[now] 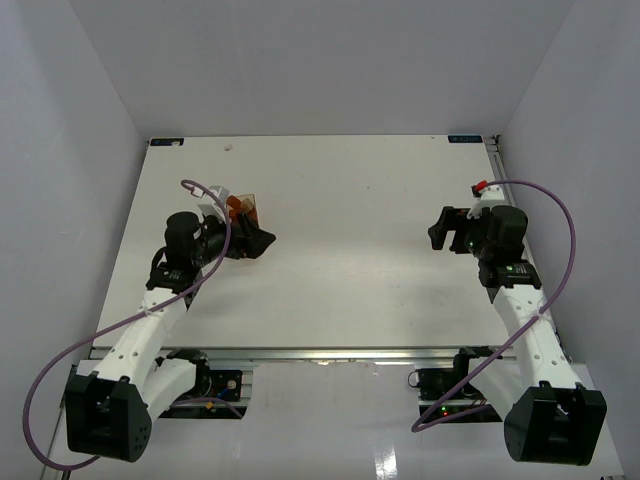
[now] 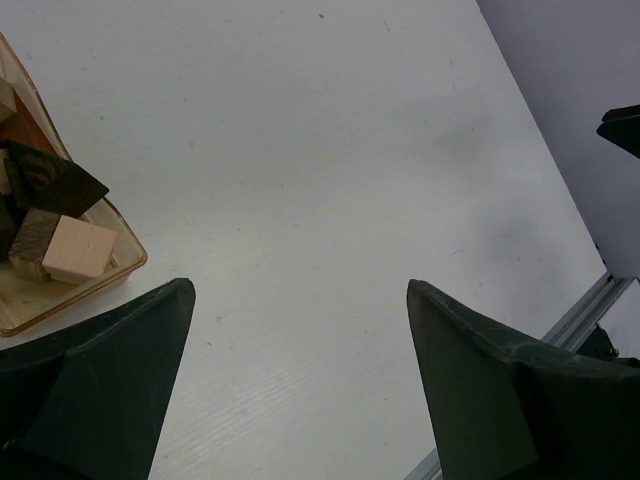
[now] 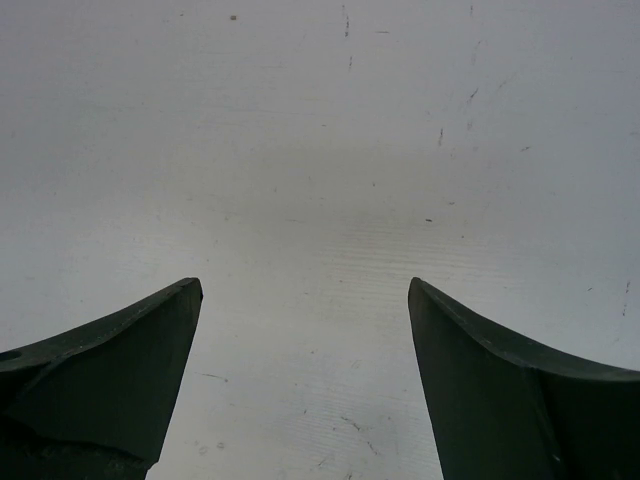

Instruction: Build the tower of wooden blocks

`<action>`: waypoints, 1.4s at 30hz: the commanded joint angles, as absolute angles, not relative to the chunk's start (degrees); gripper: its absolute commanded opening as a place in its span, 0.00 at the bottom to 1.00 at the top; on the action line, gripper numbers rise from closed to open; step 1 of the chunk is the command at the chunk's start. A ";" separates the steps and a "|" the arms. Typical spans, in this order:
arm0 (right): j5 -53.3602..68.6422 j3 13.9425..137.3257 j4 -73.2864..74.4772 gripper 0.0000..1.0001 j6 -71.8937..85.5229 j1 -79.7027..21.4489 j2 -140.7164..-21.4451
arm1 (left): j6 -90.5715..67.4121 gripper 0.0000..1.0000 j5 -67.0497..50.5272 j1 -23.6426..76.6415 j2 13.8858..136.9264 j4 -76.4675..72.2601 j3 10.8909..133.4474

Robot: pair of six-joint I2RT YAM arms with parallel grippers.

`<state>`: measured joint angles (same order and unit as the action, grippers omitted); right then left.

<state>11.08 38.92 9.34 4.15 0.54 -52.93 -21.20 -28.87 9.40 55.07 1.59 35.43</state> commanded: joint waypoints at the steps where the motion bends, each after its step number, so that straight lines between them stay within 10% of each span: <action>1: 12.63 41.06 8.44 0.90 3.98 0.62 -51.95 | -19.62 0.98 -27.70 11.31 54.58 3.50 38.22; 18: 53.22 34.70 14.60 0.90 -30.72 0.53 -44.93 | -18.05 0.97 -19.56 17.71 59.12 11.78 46.17; 42: 51.99 34.36 15.47 0.90 -32.95 0.62 -44.02 | -23.04 0.57 20.29 23.19 102.45 33.69 88.33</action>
